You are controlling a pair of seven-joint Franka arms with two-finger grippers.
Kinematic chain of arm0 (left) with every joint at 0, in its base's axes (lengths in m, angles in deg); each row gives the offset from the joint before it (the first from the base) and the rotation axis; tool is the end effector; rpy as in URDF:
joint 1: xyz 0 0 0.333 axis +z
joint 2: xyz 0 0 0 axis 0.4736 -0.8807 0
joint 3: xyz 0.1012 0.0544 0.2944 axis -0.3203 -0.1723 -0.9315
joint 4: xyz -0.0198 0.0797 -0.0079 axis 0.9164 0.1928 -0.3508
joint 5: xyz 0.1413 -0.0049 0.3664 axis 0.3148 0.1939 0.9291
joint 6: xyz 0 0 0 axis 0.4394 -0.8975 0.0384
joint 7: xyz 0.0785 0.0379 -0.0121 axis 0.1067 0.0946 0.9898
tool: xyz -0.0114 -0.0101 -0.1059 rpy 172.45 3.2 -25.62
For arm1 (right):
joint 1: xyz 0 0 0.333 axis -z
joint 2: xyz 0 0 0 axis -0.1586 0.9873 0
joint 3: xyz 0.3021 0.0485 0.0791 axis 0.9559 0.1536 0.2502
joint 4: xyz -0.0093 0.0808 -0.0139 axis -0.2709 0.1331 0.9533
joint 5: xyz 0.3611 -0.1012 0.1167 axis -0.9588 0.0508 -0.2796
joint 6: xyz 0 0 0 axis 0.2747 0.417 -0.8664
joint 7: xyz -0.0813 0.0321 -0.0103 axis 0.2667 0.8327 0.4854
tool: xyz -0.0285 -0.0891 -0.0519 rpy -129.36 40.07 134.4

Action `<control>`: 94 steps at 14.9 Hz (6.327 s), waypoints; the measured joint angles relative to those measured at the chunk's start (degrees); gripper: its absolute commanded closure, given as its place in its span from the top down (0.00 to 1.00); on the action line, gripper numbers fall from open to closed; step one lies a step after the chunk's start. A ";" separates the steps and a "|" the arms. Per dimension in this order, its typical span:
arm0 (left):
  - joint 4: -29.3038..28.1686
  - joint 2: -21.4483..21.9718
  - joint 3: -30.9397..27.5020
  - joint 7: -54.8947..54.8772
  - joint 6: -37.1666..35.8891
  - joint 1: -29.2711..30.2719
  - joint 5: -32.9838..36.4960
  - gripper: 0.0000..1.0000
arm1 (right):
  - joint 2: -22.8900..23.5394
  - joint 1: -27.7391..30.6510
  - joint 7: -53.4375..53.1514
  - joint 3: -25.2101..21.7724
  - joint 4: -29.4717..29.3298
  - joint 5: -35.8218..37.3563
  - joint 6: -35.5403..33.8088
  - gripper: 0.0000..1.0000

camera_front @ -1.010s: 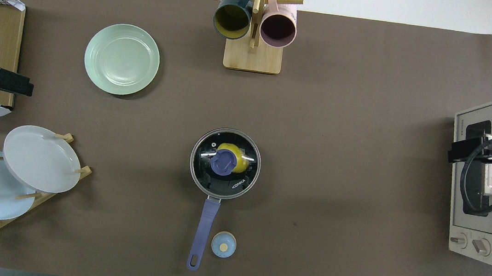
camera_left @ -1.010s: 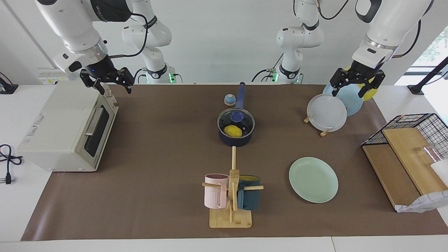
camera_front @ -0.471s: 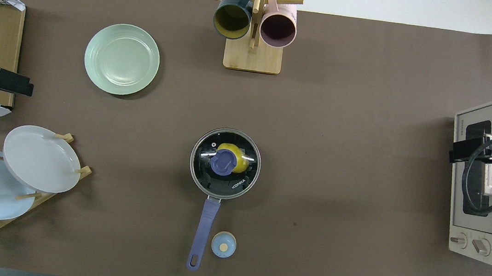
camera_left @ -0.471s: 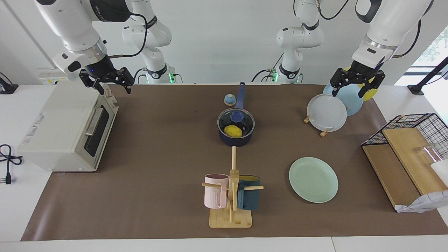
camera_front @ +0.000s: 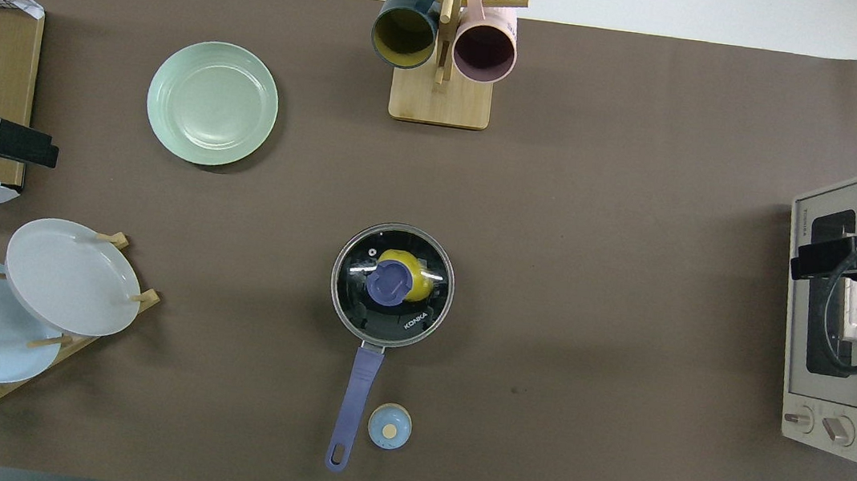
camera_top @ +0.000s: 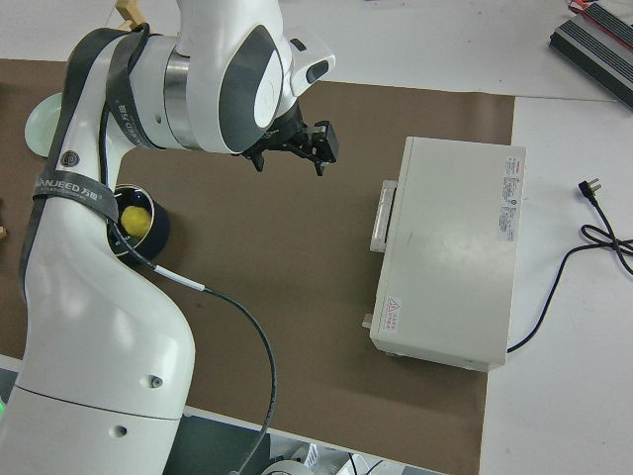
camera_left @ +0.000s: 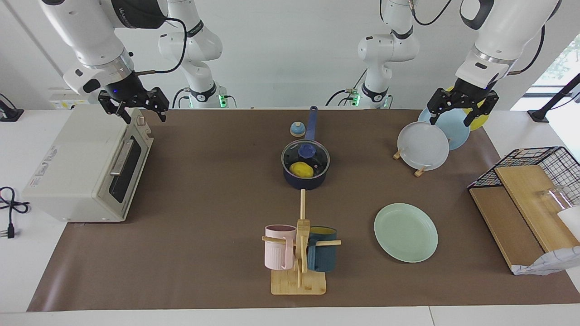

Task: Transfer potato from pot to plate

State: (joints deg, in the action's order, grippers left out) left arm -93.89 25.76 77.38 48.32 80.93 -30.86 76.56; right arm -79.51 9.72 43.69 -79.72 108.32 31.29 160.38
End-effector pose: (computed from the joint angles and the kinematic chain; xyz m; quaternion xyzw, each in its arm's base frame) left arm 0.5353 -0.0523 0.6312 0.9968 -0.0720 0.0337 0.0072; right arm 0.5323 -0.0014 0.6106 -0.9994 -0.0315 0.0141 0.0096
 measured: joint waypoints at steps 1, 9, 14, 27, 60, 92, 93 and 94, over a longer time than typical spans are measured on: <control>0.00 0.00 0.00 0.00 0.02 0.00 0.00 1.00 | 0.19 -0.01 0.33 0.54 0.07 -0.03 0.74 1.00; 0.00 0.00 0.00 0.00 0.06 0.00 0.00 1.00 | 9.91 -0.42 -18.11 19.85 -0.79 -3.76 10.80 1.00; 0.00 0.00 0.00 0.00 0.07 0.00 0.00 1.00 | 15.97 -13.80 -44.95 29.25 -5.79 7.03 12.79 1.00; -0.11 0.00 0.03 0.00 0.07 -0.02 0.00 1.00 | 19.32 -16.46 -48.21 29.16 6.57 11.41 31.26 1.00; -0.19 0.00 0.49 -0.01 0.07 -0.68 0.00 1.00 | 18.67 -16.28 -44.87 29.17 11.02 15.27 39.40 0.46; -14.07 -18.02 1.05 41.41 29.48 -33.05 -0.98 1.00 | 17.28 25.77 4.54 28.58 21.50 10.30 38.73 0.60; -14.63 -18.16 1.05 41.41 29.78 -33.24 -0.98 1.00 | 17.09 25.77 4.54 28.64 22.09 10.14 39.46 0.75; -15.00 -18.18 1.06 41.41 29.82 -33.33 -0.98 1.00 | 16.84 25.77 4.56 28.67 22.55 10.11 40.01 0.96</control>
State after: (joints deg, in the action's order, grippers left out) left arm -108.90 7.58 78.44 89.74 110.75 -64.20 75.57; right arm -62.67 35.49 48.24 -51.05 130.86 41.41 200.39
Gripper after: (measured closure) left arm 0.000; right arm 0.344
